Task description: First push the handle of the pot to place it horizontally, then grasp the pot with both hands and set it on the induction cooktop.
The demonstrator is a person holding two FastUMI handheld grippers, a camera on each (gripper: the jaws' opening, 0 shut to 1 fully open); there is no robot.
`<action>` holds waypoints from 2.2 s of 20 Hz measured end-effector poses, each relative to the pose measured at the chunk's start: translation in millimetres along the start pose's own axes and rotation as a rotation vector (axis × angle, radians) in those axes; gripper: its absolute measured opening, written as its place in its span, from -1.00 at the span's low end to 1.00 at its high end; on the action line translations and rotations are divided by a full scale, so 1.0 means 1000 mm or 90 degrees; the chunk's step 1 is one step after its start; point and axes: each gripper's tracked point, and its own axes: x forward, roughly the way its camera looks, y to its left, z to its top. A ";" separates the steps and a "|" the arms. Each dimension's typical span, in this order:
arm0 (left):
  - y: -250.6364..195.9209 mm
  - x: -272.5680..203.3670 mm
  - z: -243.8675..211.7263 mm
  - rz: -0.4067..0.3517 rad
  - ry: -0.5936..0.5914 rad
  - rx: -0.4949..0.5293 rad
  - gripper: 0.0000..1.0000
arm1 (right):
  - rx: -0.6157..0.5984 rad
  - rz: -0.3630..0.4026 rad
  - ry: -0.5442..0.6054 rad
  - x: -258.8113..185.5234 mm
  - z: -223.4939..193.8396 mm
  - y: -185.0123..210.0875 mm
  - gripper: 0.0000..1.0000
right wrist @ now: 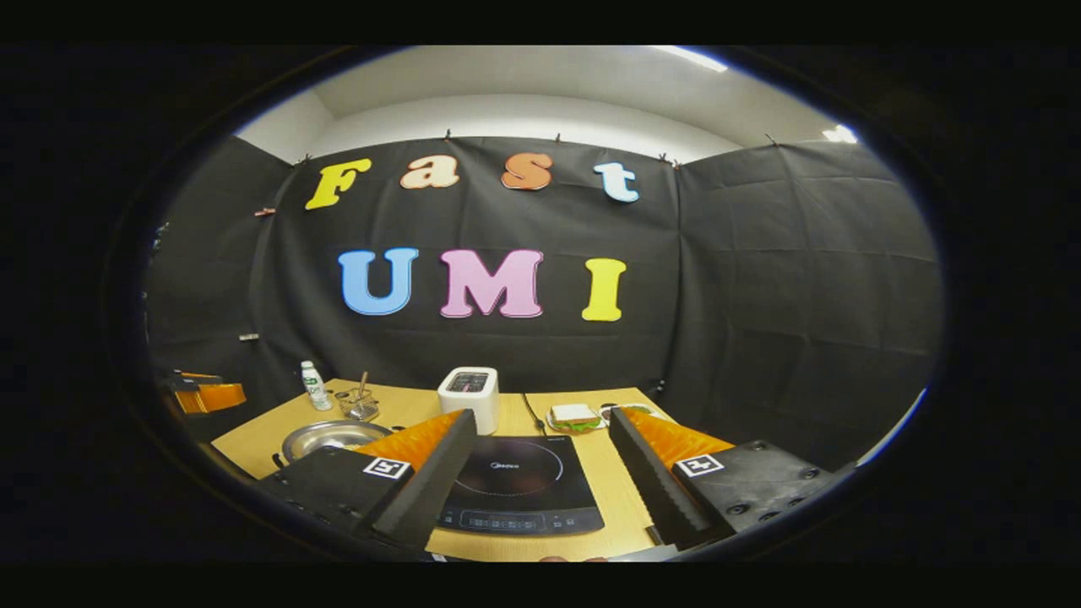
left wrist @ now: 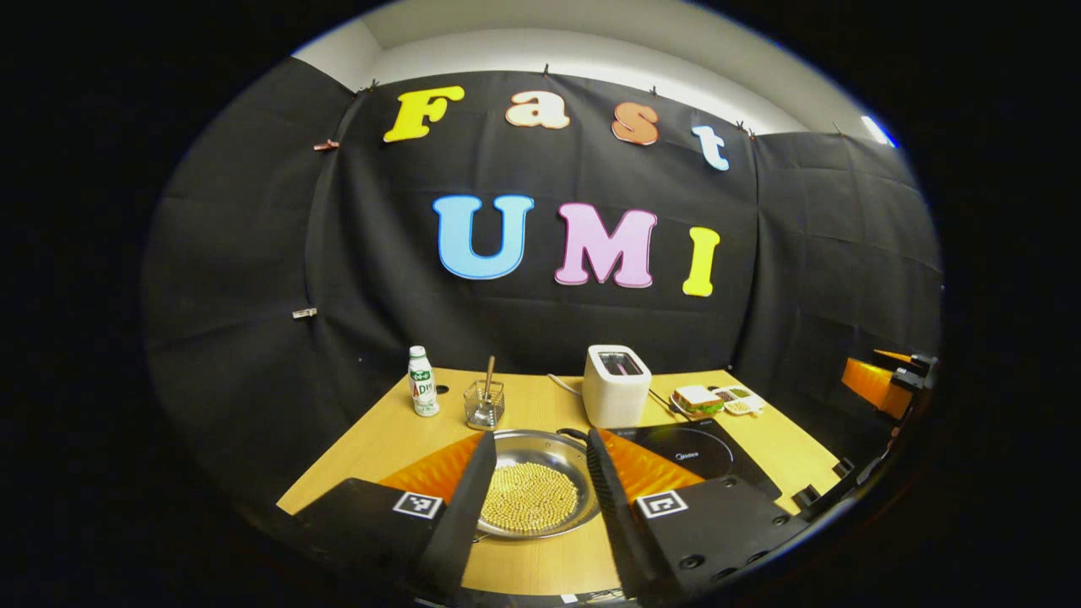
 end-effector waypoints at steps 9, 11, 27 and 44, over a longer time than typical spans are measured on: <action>0.007 0.022 -0.060 -0.074 0.120 -0.020 -0.51 | -0.002 0.014 0.023 0.002 -0.010 0.009 0.96; 0.011 0.025 -0.074 -0.081 0.142 -0.026 -0.76 | -0.005 0.018 0.028 0.003 -0.013 0.011 1.00; 0.033 0.032 -0.184 -0.117 0.324 -0.059 -0.89 | -0.002 0.028 0.089 0.026 -0.050 0.024 0.96; 0.054 0.077 -0.236 -0.119 0.441 -0.072 -0.90 | -0.003 -0.006 0.106 0.027 -0.070 0.012 0.96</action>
